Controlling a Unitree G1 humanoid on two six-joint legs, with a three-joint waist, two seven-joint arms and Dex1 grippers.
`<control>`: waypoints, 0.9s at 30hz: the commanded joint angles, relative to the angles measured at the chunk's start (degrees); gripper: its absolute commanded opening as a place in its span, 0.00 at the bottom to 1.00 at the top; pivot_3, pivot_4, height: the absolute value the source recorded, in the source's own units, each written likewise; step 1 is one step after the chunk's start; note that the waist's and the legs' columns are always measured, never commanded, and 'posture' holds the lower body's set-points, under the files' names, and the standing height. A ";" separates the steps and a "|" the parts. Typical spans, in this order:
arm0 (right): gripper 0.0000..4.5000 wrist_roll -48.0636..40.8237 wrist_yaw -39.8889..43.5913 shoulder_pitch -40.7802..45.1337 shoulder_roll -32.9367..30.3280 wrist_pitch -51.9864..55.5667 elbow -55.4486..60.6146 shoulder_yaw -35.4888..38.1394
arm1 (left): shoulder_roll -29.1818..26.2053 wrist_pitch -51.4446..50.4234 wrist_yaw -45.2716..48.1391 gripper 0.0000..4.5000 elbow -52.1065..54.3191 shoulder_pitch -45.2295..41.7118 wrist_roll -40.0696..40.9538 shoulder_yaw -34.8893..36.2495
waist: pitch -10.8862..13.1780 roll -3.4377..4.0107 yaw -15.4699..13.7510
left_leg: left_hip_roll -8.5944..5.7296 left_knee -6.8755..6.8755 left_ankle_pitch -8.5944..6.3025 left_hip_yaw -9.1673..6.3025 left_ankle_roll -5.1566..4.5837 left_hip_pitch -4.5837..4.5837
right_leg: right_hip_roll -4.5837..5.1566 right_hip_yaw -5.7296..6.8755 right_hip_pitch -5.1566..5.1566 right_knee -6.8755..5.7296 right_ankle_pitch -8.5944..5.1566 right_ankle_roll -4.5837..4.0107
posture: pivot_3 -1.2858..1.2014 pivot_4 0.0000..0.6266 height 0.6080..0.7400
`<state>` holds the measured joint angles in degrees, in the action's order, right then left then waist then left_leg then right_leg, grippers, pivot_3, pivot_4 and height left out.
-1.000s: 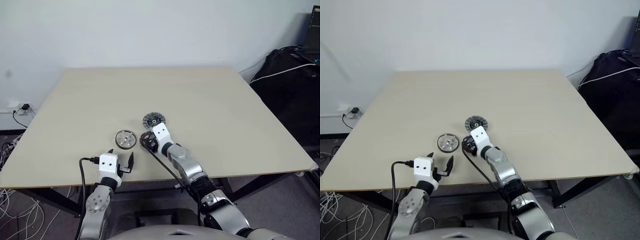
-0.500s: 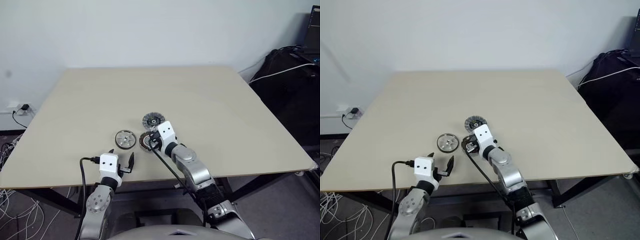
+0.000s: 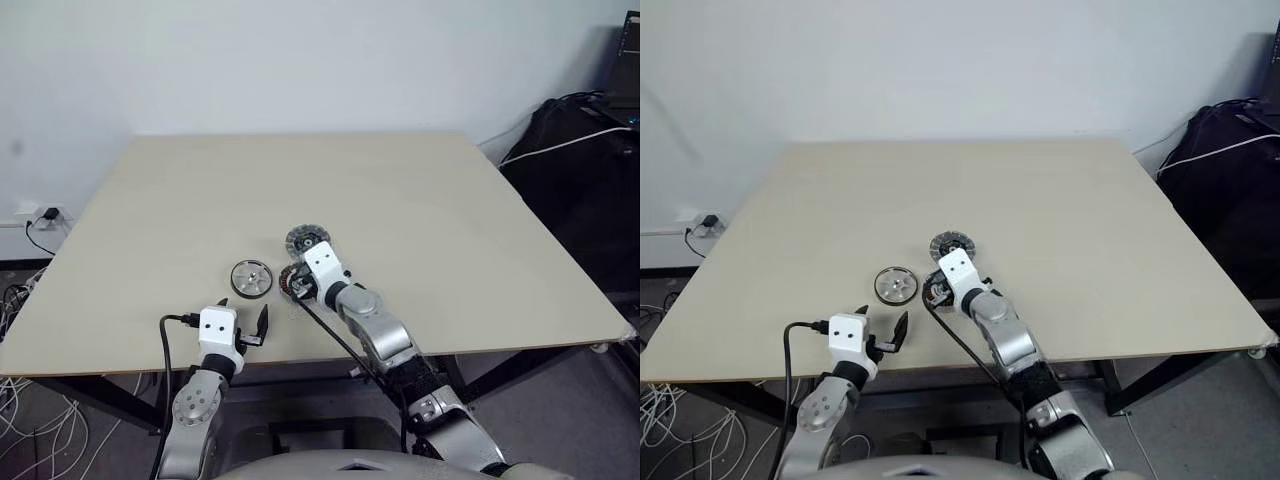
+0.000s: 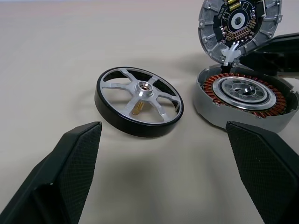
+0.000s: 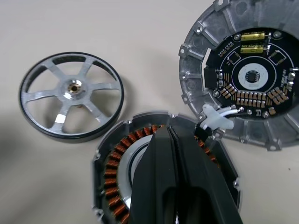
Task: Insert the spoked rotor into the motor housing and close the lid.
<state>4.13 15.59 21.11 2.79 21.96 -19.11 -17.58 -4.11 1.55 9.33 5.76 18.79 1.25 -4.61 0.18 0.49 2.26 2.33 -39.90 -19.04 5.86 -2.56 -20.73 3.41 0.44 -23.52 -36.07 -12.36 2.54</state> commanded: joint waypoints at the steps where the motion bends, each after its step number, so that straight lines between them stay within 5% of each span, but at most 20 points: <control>1: 0.01 0.22 -0.83 2.63 0.74 -0.37 -1.57 0.87 | 0.28 0.60 0.03 1.00 2.75 -0.47 0.61 -0.13 | 0.00 0.00 0.00 | 0.00 0.00 0.01 0.00 0.02 0.00 | 0.00 0.00 0.00 0.00 0.00 0.00 | 0.52 0.00 1.00; 12: 0.01 0.12 -0.12 5.77 0.82 1.90 -5.99 0.80 | 0.73 1.17 0.00 1.00 2.13 -0.21 0.74 -0.13 | 0.00 0.00 0.09 | 0.00 0.00 0.01 0.00 0.01 -0.01 | 0.00 0.00 0.00 0.00 0.00 0.00 | 0.52 0.00 1.00; 27: 0.01 0.47 2.54 -0.91 -2.35 9.73 6.45 -1.25 | 0.89 1.94 -0.04 1.00 0.75 -0.56 0.74 0.23 | 0.00 0.00 0.00 | 0.01 0.00 -0.08 -0.02 -0.13 -0.02 | 0.00 0.00 -0.01 0.00 0.00 0.00 | 0.52 0.00 1.00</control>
<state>4.41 17.71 20.20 0.64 30.88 -15.87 -18.70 -3.52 2.06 9.30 5.44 19.00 1.33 -4.54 0.18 0.49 2.26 2.34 -39.90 -19.13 5.84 -2.72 -20.74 3.41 0.44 -23.54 -36.06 -12.36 2.54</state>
